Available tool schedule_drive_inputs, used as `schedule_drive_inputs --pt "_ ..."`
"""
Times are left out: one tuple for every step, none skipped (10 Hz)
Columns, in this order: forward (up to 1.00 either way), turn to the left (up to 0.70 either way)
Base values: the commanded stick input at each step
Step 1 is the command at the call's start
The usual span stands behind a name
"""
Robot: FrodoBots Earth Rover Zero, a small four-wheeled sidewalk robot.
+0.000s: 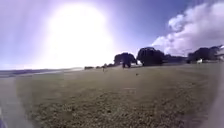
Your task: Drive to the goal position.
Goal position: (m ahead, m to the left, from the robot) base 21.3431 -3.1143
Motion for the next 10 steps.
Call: schedule_drive_inputs --pt "0.7 0.0" --pt "0.7 0.0" --pt "0.7 0.0" --pt "0.7 0.0" --pt "0.7 0.0" --pt "0.7 0.0" --pt "0.7 0.0" --pt "0.7 -0.01" --pt "0.7 -0.08" --pt "0.7 -0.09"
